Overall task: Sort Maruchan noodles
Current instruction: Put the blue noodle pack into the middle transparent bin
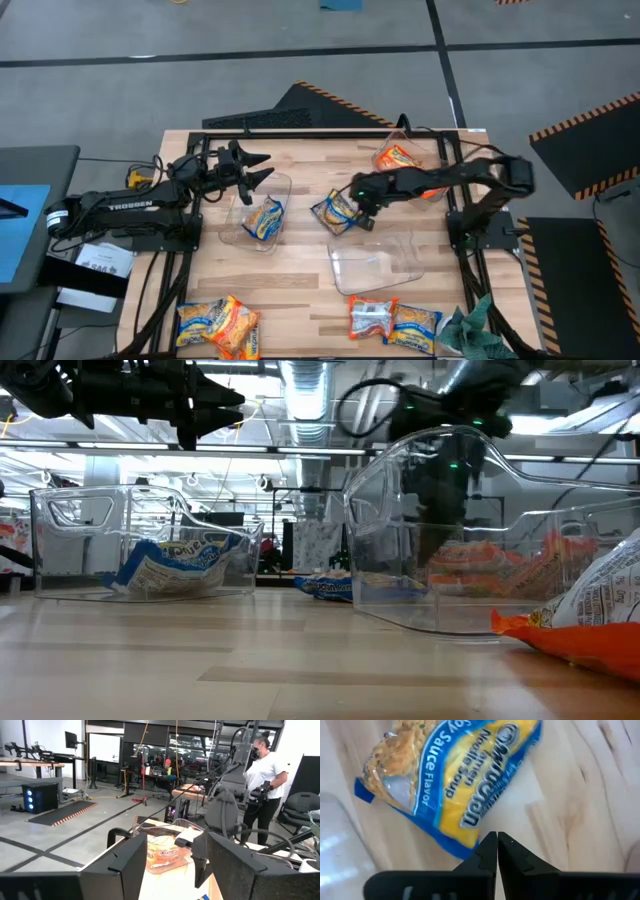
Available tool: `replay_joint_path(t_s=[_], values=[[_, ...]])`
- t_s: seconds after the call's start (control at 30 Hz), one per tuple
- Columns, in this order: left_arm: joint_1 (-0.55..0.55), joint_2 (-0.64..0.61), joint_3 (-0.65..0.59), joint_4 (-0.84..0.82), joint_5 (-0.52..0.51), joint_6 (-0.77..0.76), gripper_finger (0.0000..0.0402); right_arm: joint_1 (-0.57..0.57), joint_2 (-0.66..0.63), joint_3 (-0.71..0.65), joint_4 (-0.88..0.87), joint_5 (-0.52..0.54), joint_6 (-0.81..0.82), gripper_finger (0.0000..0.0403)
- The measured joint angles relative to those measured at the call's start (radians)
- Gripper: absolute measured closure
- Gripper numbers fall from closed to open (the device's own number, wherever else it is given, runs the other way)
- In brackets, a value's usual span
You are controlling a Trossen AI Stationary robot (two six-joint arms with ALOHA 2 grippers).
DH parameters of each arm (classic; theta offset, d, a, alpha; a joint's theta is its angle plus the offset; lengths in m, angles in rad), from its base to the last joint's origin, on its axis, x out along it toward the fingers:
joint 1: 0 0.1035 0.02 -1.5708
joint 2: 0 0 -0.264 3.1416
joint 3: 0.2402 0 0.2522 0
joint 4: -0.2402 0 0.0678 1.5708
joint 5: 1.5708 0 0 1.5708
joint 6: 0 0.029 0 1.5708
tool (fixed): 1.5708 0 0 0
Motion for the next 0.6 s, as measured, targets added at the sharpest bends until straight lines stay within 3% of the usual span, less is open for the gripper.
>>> replay_joint_path(t_s=[0.17,0.3,0.43,0.6], values=[[0.0,0.0,0.0,-0.003,0.0,0.0,0.0209,-0.023,-0.093,-0.066,0.169,-0.11,0.053,0.0363],[0.0,0.0,0.0,-0.006,0.0,-0.002,0.0209,-0.051,-0.087,-0.067,0.273,-0.214,0.066,0.0346],[0.0,0.0,0.0,-0.008,0.0,-0.008,0.0209,-0.074,-0.013,-0.065,0.359,-0.33,0.097,0.0296],[0.0,0.0,0.0,-0.011,0.0,-0.009,0.0209,-0.077,0.108,-0.026,0.359,-0.327,0.092,0.0202]])
